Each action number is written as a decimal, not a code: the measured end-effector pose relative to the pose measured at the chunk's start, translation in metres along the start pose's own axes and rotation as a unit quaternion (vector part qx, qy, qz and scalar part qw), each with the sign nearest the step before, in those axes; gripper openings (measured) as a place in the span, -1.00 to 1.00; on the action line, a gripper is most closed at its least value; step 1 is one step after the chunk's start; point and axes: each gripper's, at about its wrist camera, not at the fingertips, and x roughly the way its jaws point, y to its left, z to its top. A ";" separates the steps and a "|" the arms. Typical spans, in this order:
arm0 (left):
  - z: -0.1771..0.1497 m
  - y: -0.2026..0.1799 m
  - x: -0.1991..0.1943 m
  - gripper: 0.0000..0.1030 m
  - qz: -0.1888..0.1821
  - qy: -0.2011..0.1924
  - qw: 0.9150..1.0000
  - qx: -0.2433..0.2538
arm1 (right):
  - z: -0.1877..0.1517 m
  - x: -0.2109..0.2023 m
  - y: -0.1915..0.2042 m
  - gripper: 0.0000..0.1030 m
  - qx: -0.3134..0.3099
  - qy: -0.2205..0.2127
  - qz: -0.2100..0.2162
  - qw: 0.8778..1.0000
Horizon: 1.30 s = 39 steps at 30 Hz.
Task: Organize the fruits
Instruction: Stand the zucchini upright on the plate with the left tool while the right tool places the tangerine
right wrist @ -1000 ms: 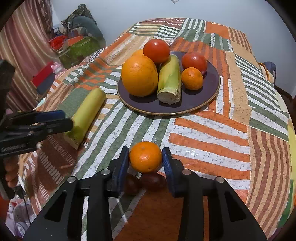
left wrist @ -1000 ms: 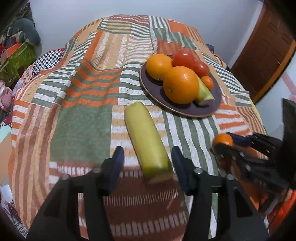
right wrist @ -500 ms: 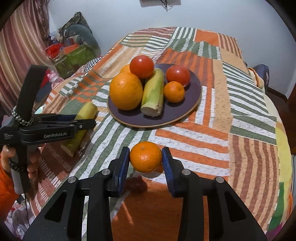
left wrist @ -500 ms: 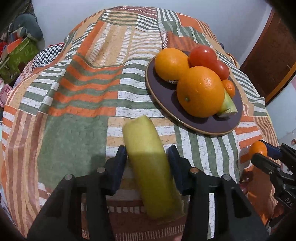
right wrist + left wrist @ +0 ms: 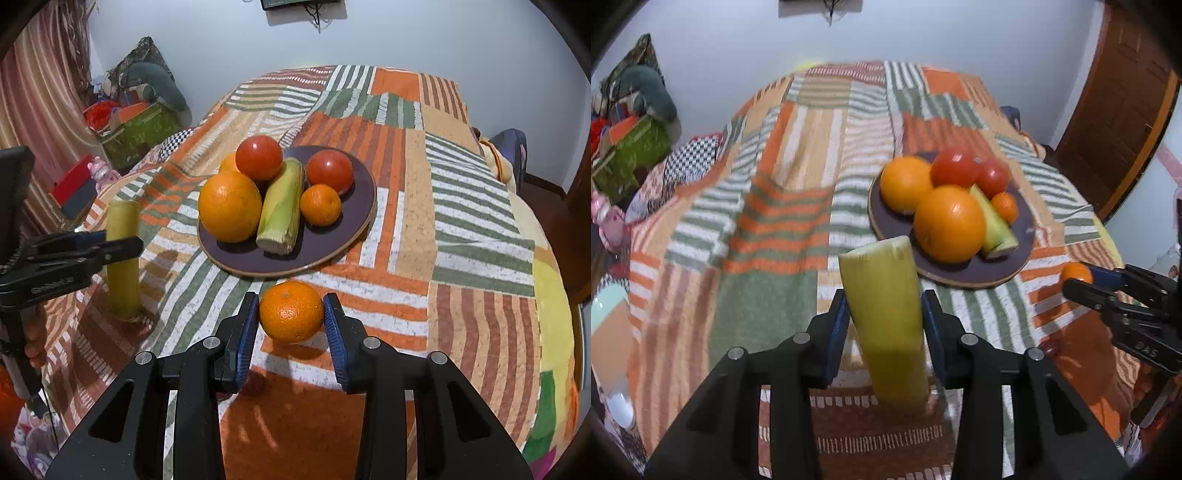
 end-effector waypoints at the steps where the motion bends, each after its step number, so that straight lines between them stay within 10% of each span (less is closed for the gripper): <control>1: 0.002 0.000 -0.003 -0.27 -0.002 -0.004 1.000 0.000 | 0.002 -0.001 0.000 -0.36 -0.001 -0.002 0.000 1.000; 39: 0.100 -0.023 0.071 -0.30 0.020 -0.027 0.999 0.036 | 0.073 0.058 -0.042 -0.36 0.013 -0.007 -0.047 0.999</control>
